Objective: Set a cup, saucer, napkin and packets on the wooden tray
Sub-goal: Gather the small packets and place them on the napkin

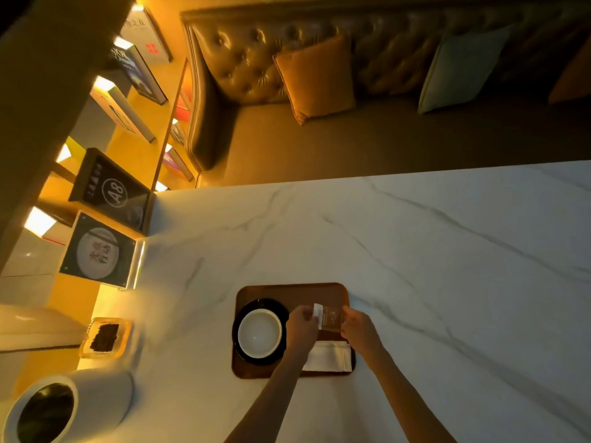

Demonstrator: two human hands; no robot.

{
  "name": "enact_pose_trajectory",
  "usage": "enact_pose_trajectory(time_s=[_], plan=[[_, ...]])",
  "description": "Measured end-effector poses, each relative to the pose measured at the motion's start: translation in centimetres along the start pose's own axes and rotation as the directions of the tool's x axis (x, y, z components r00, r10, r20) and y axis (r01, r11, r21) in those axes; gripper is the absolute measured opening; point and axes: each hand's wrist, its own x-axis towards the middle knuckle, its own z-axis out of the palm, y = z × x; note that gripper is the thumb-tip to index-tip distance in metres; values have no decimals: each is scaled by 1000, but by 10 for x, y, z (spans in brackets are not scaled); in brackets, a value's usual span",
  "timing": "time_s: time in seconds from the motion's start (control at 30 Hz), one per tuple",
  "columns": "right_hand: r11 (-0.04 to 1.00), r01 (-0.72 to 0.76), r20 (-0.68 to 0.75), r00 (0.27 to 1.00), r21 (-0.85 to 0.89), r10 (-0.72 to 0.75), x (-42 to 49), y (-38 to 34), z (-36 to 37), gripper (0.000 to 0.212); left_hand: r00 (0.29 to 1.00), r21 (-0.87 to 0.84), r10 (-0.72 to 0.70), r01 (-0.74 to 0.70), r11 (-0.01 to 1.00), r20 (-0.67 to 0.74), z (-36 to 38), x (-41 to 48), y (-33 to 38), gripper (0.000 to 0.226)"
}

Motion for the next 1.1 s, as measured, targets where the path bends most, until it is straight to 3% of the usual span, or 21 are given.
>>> enact_pose_trajectory(time_s=[0.13,0.33,0.57,0.73,0.87,0.97,1.1], plan=[[999,-11,29,999,-37,12,20,8,6,25,999,96,12,-16,995,41,6,15,-6,22],[996,-30,61,998,-80,35,29,14,14,44,993,273,112,-117,955,34,15,26,-15,20],[998,-50,87,995,-41,53,35,22,18,55,992,349,94,-117,930,81,19,33,-18,28],[997,6,49,999,-79,-2,35,31,15,53,983,428,159,-182,885,89,16,32,-21,27],[960,186,-17,981,-209,-194,30,37,13,42,953,571,267,-299,765,142,15,29,-24,40],[845,378,44,919,-378,-392,30,39,16,38,886,672,353,-460,580,301,15,33,-29,53],[701,455,149,879,-550,-454,35,45,23,42,823,709,371,-562,426,430,15,43,-31,57]])
